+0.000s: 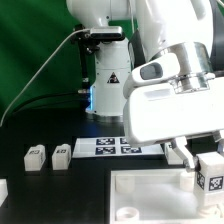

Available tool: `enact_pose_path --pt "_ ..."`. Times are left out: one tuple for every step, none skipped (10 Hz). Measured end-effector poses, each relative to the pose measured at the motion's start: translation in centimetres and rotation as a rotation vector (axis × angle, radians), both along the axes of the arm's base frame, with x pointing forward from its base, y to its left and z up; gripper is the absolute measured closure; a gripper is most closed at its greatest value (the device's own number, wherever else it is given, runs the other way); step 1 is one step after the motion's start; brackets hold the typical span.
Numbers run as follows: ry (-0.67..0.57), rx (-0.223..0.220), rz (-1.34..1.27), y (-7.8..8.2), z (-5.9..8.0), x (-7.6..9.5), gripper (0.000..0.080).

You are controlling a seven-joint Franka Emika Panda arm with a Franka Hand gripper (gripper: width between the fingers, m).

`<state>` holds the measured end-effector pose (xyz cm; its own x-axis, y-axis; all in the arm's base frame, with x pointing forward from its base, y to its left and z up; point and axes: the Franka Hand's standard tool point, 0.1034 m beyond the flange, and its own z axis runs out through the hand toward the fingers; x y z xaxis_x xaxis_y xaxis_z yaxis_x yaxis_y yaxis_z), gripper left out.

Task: Assemble one leg

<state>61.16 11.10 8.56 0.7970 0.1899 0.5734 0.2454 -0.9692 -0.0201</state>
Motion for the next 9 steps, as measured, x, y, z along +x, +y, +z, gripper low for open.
enact_pose_path --pt "-0.021 0.005 -0.004 0.08 -0.12 0.38 0.0506" --pt "-0.032 0.008 -0.006 0.13 -0.18 0.74 0.0506" --pt "-0.039 0.009 -0.007 0.16 -0.18 0.94 0.0506" --pt "-0.038 0.007 -0.005 0.16 -0.19 0.96 0.0506" --pt "-0.026 0.006 -0.003 0.17 -0.14 0.89 0.0506" --pt "-0.006 0.009 -0.015 0.19 -0.06 0.71 0.0506" --pt "-0.001 0.016 -0.034 0.40 -0.08 0.52 0.0506" --pt "-0.002 0.013 -0.030 0.37 -0.08 0.56 0.0506" --pt "0.001 0.013 -0.031 0.32 -0.12 0.54 0.0506"
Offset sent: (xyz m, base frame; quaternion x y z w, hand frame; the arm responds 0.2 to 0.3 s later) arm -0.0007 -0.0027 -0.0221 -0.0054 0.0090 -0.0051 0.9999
